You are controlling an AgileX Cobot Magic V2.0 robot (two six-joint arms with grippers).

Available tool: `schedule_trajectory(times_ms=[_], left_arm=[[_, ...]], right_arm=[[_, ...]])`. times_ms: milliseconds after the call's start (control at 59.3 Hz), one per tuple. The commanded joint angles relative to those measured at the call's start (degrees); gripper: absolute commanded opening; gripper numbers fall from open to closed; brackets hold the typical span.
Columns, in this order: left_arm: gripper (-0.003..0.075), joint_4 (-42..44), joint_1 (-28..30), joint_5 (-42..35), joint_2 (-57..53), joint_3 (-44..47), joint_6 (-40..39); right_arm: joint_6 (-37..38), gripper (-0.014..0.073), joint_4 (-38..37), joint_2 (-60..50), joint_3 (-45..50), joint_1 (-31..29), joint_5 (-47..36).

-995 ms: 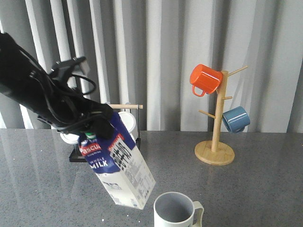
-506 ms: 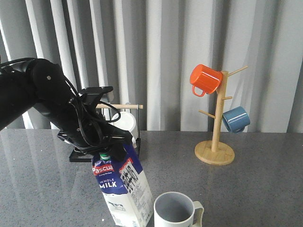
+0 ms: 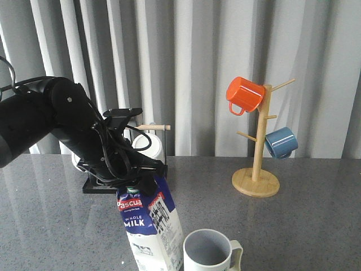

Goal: Place milk next to cup
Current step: 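Lower the milk carton beside the white mug and open the left gripper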

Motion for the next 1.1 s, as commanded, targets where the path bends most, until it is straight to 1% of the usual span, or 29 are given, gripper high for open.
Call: schedule_trajectory(times_ms=[0,135,287,371,472,607,1079], left_arm=[[0.0103,-1.7,-0.5,0.3,-2.5,-1.3,-0.6],[0.0209,-1.7,-0.4,0.3,-2.5,-1.3,-0.6],[0.0362,-1.7,-0.4,0.3,-3.1,-1.3,-0.7],[0.0428,-1.6,-0.4,0.3,-3.9,-1.5,-0.7],[0.048,-1.7,-0.4,0.3,-5.0,-1.7,-0.7],[0.0504,-1.7,-0.4,0.3,-6.6,-1.7,-0.7],[0.0504,-1.7,-0.4,0.3,-14.6,-1.7,-1.0]], right_arm=[[0.0,-0.0006,0.4,0.4,-1.6,-0.4,-4.0],[0.0,-0.0006,0.4,0.4,-1.6,-0.4,-4.0],[0.0,-0.0006,0.4,0.4,-1.6,-0.4,-4.0],[0.0,-0.0006,0.4,0.4,-1.6,-0.4,-4.0],[0.0,-0.0006,0.4,0.4,-1.6,-0.4,-4.0],[0.0,-0.0006,0.4,0.4,-1.6,-0.4,-4.0],[0.0,-0.0006,0.4,0.4,-1.6,-0.4,-4.0]])
